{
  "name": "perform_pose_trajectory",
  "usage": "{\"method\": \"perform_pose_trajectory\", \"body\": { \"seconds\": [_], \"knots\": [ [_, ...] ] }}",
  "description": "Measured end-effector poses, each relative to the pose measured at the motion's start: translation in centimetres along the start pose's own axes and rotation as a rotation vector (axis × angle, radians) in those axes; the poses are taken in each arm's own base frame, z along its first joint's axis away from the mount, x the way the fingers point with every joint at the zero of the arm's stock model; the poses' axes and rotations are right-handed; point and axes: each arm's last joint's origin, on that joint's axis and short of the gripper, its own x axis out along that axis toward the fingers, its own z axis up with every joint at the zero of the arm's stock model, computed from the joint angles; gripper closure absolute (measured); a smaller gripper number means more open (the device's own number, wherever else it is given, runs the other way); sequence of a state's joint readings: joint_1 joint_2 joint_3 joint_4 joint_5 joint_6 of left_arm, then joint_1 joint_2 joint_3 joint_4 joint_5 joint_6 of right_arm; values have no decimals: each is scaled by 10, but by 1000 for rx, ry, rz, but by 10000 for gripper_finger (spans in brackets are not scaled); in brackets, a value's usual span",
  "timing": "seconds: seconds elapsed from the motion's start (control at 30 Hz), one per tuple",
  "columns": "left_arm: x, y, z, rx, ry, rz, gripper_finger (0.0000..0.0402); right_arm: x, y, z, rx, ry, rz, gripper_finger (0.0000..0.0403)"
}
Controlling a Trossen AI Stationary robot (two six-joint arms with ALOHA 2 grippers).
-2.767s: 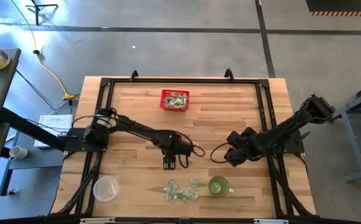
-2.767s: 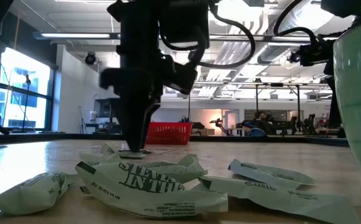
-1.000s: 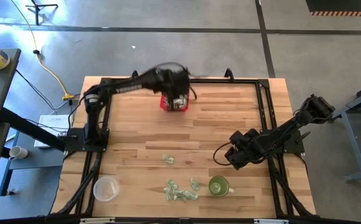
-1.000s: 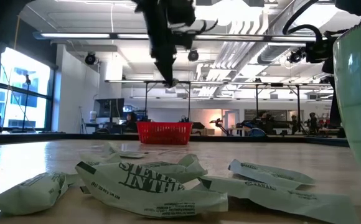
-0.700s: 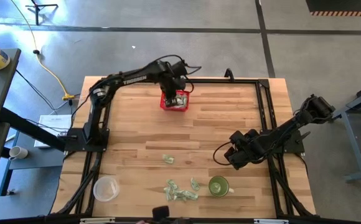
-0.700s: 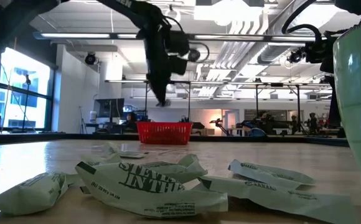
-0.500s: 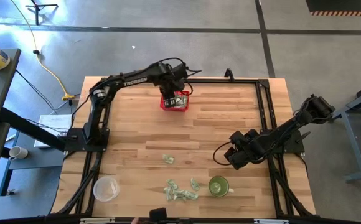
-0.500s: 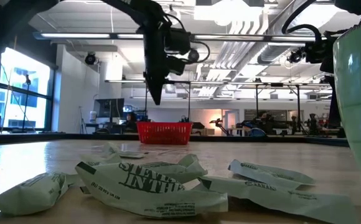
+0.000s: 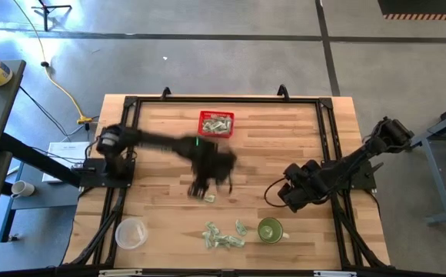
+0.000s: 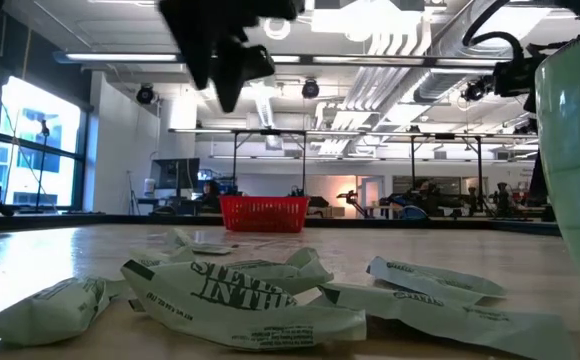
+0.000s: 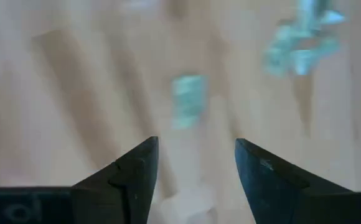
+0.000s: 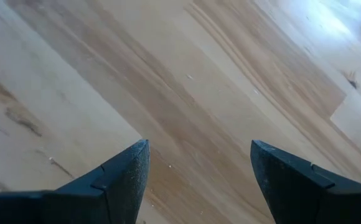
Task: Pick and place items into bin
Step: Put the light green stevia packet into the red bin
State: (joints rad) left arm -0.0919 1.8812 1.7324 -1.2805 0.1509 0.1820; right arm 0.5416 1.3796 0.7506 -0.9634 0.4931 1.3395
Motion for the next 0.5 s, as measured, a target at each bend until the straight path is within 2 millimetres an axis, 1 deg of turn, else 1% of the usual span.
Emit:
{"method": "perform_pose_trajectory", "body": {
  "seconds": [0.07,0.1,0.17,0.2,0.23,0.3,0.4,0.5],
  "knots": [
    [22,-31,5,53,-13,-9,154,-1,1,-2,-15,-9,6,133],
    [35,-43,5,75,-25,-3,154,-2,1,-3,-21,-12,10,133],
    [59,-61,3,94,-32,34,154,-3,2,-5,-36,-13,16,133],
    [68,-66,1,93,-35,68,154,-4,2,-7,-46,-11,19,133],
    [75,-68,-1,85,-43,102,153,-5,3,-8,-53,-8,24,133],
    [88,-67,-4,33,-67,151,153,-6,3,-10,-63,-3,31,133],
    [103,-63,-8,-70,-114,165,153,-7,4,-13,-74,13,40,133],
    [116,-61,-14,-98,-125,165,153,-7,4,-14,-80,20,41,133]
  ]
}}
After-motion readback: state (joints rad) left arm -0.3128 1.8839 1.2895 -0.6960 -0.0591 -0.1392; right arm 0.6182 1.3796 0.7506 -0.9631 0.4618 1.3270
